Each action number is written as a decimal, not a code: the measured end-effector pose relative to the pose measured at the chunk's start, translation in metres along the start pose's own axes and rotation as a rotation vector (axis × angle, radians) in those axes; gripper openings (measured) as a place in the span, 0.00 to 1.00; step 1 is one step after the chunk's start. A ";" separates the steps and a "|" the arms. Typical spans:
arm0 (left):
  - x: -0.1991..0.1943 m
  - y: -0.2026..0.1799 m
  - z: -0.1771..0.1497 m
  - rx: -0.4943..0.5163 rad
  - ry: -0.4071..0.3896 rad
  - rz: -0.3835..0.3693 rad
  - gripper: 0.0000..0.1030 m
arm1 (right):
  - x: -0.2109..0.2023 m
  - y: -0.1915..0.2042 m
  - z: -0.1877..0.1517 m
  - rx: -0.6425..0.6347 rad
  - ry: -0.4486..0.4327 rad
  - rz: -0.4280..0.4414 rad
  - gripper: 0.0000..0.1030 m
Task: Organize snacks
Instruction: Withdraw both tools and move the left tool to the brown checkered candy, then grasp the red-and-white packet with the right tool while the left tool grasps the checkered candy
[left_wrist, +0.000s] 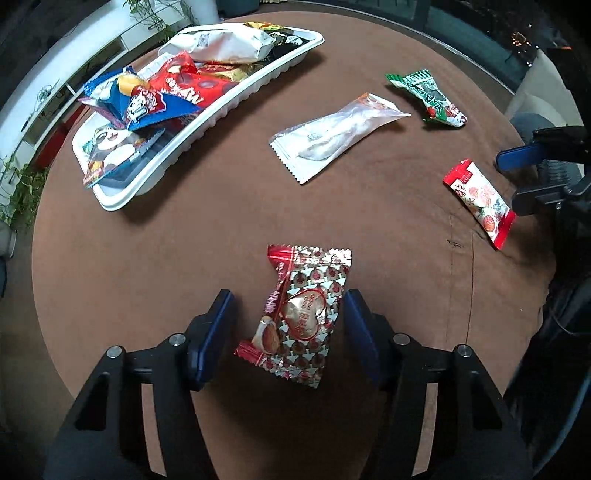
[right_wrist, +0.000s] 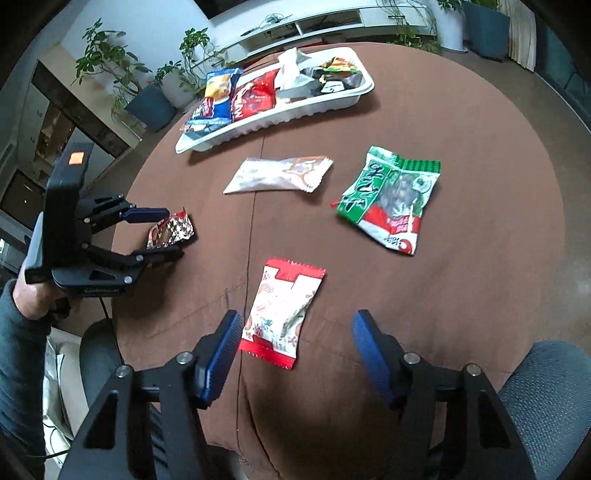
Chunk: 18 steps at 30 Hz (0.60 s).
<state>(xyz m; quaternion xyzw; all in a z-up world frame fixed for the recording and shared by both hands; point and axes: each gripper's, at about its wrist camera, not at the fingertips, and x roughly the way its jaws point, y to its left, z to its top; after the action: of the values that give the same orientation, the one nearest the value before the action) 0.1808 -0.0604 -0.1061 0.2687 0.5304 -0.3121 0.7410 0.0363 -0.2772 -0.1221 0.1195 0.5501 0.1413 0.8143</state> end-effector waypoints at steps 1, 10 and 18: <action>0.000 0.002 0.000 -0.007 0.002 -0.003 0.58 | 0.000 0.000 0.000 0.003 -0.001 -0.002 0.64; -0.003 -0.014 -0.006 -0.085 -0.005 -0.031 0.32 | 0.005 0.006 -0.002 -0.016 -0.006 -0.059 0.64; -0.015 -0.028 -0.023 -0.227 -0.082 -0.021 0.19 | 0.009 0.012 -0.002 -0.022 -0.006 -0.056 0.60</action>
<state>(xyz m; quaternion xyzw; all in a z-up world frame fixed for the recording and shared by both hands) 0.1425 -0.0594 -0.1006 0.1644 0.5343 -0.2687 0.7845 0.0370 -0.2623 -0.1265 0.0956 0.5490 0.1242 0.8210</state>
